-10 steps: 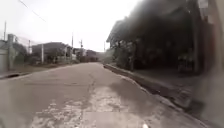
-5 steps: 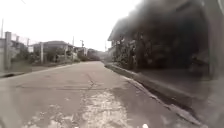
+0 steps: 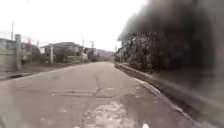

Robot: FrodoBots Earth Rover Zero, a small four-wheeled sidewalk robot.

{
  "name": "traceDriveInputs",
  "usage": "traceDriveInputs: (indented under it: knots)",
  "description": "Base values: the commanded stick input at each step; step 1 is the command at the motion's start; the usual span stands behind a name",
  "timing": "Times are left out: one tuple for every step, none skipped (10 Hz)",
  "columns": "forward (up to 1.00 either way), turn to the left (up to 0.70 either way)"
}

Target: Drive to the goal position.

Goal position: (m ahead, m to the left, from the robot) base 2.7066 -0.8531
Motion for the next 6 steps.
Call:
traceDriveInputs:
  knots:
    - [0.85, 0.00]
    - [0.85, 0.01]
    - [0.85, 0.02]
    - [0.85, 0.05]
    - [0.85, 0.11]
    - [0.85, 0.10]
